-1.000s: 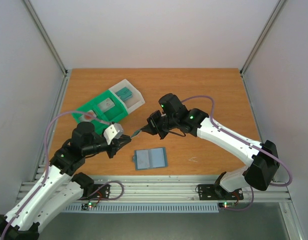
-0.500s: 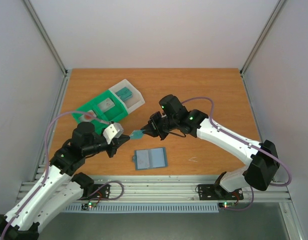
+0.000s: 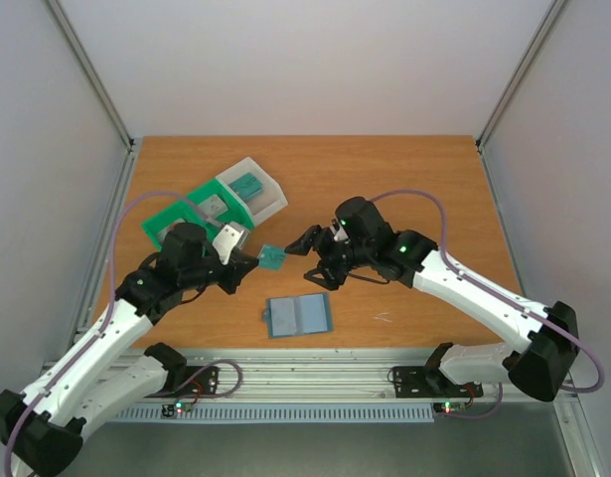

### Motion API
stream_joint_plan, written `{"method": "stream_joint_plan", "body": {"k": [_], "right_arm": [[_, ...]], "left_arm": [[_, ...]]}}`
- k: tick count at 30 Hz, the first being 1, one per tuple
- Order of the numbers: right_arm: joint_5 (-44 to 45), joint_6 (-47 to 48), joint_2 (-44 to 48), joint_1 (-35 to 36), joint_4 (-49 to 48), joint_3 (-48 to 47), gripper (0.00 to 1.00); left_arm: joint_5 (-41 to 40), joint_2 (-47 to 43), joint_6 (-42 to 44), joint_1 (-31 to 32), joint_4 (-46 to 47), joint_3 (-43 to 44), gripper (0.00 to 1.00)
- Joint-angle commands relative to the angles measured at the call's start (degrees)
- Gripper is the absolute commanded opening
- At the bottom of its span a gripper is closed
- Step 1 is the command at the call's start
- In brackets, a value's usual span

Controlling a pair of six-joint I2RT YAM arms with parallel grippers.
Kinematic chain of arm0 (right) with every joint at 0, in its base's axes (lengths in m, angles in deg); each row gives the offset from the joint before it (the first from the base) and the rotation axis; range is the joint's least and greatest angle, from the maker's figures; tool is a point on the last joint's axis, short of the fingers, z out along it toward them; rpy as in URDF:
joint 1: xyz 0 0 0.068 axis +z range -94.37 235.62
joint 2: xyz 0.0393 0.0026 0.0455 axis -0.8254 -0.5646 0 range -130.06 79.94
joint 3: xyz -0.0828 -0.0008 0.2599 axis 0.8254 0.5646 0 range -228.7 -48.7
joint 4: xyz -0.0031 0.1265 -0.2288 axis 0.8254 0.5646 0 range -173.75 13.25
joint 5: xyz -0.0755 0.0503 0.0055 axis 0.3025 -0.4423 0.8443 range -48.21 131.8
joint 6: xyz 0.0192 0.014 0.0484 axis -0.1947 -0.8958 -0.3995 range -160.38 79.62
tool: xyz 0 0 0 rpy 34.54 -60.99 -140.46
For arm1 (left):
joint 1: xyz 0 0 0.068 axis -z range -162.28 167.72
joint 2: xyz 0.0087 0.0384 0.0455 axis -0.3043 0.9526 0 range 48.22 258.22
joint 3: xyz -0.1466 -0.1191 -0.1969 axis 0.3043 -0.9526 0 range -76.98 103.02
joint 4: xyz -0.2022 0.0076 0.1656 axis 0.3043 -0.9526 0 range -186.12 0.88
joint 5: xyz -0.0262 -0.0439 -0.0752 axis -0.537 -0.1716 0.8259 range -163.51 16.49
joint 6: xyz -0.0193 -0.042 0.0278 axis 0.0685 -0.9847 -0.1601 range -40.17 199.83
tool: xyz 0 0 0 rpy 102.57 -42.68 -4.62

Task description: Take the credit cards out of the card holder

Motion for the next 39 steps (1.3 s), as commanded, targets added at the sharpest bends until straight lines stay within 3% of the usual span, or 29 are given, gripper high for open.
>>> {"method": "stream_joint_plan", "body": {"k": [1,7,15,19,23,26,32,35,39], "right_arm": [[2.4,14.6,4.4,-0.3,-0.6,0.7,0.81],[6.2,24.9,9.2,-0.2,3.1,0.6,0.98],[8.4,40.0,9.3,-0.3,4.2,0.2,0.98],[15.5,47.5,6.0,-0.6,3.3,-1.1,0.96],[17.2,50.4,-1.0,-2.8,5.0,-5.0,0.85],[16.7,52.8,-5.6,-4.6,0.7,-5.9,0.68],[15.8,57.7,-16.3,-9.5,-10.3,-8.7,0.49],[15.6,59.0,-23.2,-10.5,-14.7,-11.1,0.44],[15.3,60.2,-32.9,-10.8,-16.5,-17.0,0.45]], "left_arm": [[-3.5,3.6,-8.0,-0.5,4.2,1.9,0.00],[-5.9,9.8,-14.7,-4.4,6.6,4.9,0.01],[-16.6,17.6,-24.2,-9.7,9.0,10.4,0.01],[-20.3,20.6,-27.3,-10.8,9.0,13.9,0.00],[-24.9,21.6,-29.7,-12.1,8.5,15.2,0.00],[-25.2,21.7,-31.4,-13.7,8.5,15.1,0.00],[-28.6,18.0,-33.4,-14.8,9.4,12.0,0.00],[-29.0,15.2,-34.0,-15.9,9.1,9.7,0.00],[-25.6,12.1,-34.0,-18.7,8.6,6.6,0.01]]}}
